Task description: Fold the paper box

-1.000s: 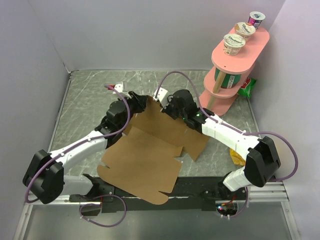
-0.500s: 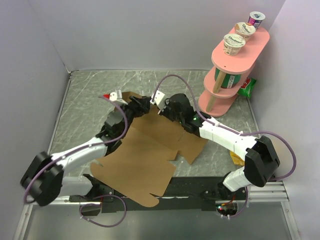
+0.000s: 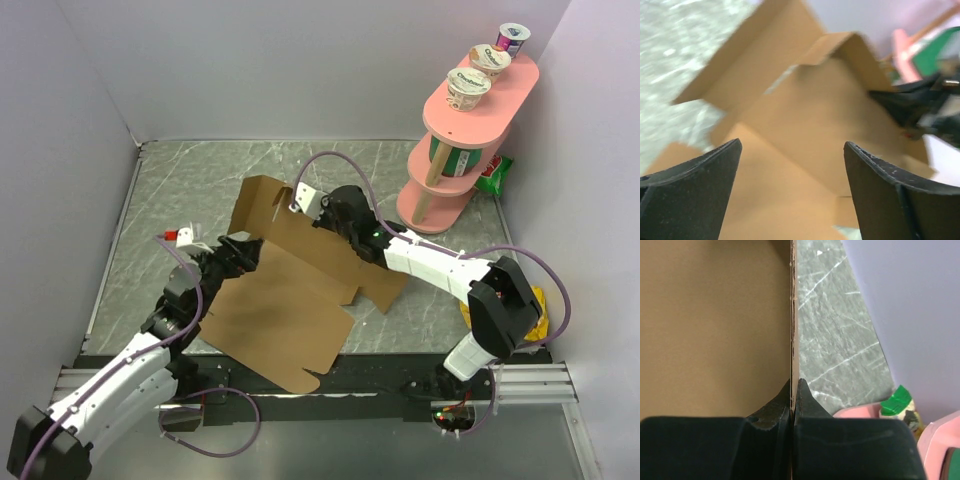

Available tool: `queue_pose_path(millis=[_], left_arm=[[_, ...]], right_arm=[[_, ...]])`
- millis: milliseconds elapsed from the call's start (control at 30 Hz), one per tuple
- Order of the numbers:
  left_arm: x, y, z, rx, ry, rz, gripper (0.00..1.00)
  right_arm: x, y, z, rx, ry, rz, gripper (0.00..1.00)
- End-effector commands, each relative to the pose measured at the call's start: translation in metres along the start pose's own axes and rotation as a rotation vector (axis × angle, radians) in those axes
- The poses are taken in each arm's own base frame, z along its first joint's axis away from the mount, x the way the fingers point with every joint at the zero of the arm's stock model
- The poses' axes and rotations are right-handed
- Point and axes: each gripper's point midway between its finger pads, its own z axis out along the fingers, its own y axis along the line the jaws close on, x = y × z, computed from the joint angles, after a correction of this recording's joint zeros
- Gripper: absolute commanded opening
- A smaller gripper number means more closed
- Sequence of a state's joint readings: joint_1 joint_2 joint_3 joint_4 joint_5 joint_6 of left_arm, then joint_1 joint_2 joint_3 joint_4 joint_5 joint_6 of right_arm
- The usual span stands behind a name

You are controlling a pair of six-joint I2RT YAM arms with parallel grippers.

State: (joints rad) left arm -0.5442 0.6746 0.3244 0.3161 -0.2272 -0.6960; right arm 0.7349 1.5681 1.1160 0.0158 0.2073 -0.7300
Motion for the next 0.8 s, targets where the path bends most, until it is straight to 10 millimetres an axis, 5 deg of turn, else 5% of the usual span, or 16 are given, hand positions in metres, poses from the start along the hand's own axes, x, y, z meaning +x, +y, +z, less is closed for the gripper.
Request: queue_pose_path(millis=[0,300,467,767], left_arm=[[0.023,0.034,-0.004,-0.076,0.087,-0.012,0.88],[0.039,0.045,0.021,-0.080,0.151,-0.048,0.77],[0.052,0.044,0.029,-0.033,0.187,-0.020,0.55],[0.078,0.052,0.034,-0.020,0.293,0.033,0.45]], right_arm=[[-0.019,-0.028,0.002,0.088,-0.040,-0.074,0.00],[-0.021,-0.006,-0.001,0.131,-0.055,-0.172,0.00],[-0.021,0.006,-0.007,0.179,-0.020,-0.188,0.00],[-0.023,0.034,-0.016,0.261,0.007,-0.215,0.00]])
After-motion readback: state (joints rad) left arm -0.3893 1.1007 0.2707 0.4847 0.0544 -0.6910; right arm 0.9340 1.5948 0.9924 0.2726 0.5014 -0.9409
